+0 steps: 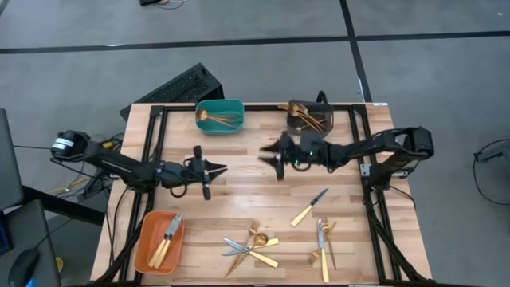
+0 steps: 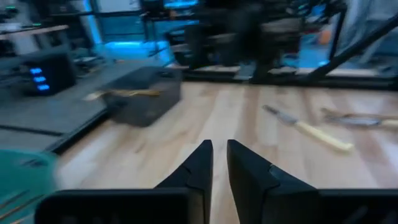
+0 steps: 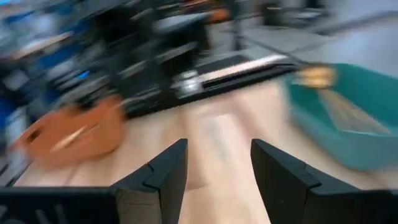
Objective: Sort silverware by color (type)
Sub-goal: Put the yellow table knife into the orange bin
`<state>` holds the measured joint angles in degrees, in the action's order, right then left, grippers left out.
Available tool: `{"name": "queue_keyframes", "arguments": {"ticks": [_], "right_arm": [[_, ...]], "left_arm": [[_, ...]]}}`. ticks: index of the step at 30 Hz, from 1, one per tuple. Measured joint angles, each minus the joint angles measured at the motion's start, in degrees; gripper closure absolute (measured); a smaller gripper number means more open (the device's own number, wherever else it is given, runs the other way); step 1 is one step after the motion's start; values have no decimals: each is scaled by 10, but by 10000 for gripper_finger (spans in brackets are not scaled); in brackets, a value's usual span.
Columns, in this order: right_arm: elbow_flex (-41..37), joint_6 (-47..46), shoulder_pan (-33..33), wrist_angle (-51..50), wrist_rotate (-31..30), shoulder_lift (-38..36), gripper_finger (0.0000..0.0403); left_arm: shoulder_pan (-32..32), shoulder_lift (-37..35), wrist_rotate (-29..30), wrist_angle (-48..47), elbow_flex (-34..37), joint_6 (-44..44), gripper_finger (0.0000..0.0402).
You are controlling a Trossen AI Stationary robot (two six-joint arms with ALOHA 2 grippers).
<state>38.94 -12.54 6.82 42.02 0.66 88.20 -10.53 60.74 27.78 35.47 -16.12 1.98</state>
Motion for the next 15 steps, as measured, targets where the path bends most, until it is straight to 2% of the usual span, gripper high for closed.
{"name": "queue_keyframes", "arguments": {"ticks": [2, 5, 8, 12, 13, 15], "right_arm": [[5, 34, -25, 47, 26, 29, 202], [34, 50, -58, 123, 43, 85, 202], [87, 48, -75, 106, 43, 131, 202], [182, -8, -80, -91, 34, 154, 202], [208, -20, -84, -163, 19, 154, 202], [260, -47, -101, -308, -49, 154, 203]], "left_arm": [[-6, -44, 25, -48, 0, 5, 369], [-24, -147, 24, -151, -13, 14, 369], [-46, -249, 36, -305, -41, 44, 370], [-75, -332, 98, -424, -39, 113, 370], [-81, -342, 110, -431, -31, 123, 370], [-88, -354, 117, -434, -10, 130, 370]]}}
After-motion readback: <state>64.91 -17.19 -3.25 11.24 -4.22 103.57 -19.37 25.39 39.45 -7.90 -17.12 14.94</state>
